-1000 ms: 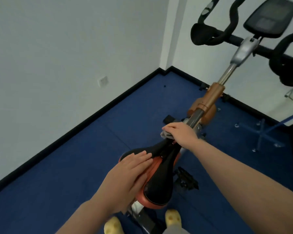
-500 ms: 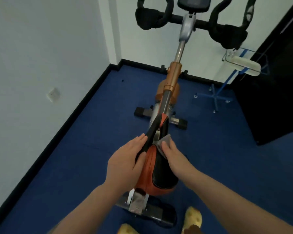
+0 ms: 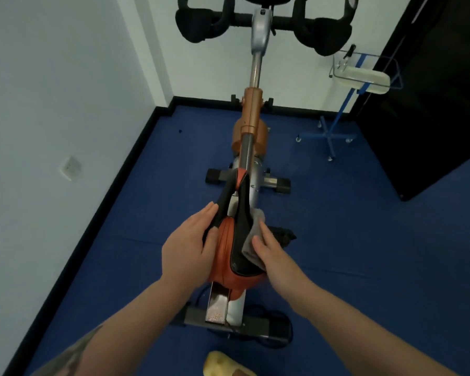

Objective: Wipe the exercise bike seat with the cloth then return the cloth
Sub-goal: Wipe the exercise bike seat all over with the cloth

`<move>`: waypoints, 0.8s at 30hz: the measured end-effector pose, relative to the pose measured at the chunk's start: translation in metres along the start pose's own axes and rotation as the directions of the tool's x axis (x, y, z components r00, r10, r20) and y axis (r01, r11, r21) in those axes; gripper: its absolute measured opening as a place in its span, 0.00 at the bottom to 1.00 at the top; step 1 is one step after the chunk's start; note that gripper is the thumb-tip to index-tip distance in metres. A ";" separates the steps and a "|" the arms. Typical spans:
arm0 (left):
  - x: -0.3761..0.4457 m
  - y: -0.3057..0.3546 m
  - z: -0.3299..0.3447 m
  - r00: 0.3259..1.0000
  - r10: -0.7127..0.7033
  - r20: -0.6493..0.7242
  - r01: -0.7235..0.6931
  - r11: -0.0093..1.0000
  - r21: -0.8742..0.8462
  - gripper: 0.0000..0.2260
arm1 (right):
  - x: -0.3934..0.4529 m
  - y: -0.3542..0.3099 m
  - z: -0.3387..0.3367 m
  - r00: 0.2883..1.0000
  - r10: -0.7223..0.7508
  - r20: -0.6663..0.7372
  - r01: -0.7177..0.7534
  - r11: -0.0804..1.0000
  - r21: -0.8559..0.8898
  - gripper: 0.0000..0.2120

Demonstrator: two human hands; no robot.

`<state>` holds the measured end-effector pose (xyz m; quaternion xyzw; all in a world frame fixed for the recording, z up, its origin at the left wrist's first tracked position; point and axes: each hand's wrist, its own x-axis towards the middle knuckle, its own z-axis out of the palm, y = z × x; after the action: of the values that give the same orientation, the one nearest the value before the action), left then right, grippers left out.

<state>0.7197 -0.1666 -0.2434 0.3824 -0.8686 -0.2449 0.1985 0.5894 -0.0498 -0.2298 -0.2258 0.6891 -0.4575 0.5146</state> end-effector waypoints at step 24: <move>0.024 -0.026 -0.014 0.844 0.373 0.386 -0.377 0.924 -0.068 0.22 | 0.007 0.019 0.069 0.699 -0.007 -0.715 0.184 0.968 0.170 0.19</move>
<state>0.7268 -0.2039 -0.2439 0.1495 -0.9497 -0.2680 0.0628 0.6528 -0.0734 -0.2533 -0.0075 0.7635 -0.6113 0.2079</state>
